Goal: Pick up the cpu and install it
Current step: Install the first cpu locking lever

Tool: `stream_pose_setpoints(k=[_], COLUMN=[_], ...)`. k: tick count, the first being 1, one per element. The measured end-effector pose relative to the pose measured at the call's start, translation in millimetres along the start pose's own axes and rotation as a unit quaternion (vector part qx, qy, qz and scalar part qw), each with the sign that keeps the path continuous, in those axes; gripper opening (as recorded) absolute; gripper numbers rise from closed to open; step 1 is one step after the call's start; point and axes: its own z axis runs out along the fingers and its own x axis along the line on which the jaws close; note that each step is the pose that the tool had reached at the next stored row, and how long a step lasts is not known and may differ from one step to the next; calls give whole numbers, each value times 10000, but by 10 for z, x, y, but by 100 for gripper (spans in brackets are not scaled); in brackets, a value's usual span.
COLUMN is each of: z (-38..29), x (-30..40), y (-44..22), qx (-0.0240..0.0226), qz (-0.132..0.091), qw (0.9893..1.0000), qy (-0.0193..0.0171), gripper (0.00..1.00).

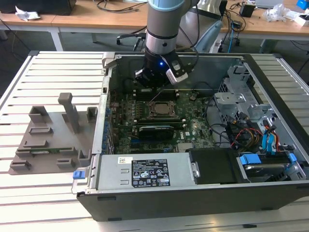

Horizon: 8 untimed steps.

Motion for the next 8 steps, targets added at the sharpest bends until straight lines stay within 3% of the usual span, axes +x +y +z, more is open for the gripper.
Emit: stream_pose_setpoints(k=[8], z=[3], x=[-64], y=[-17], qx=[-6], qz=[216], qw=[9998], qy=[-5], gripper=[11])
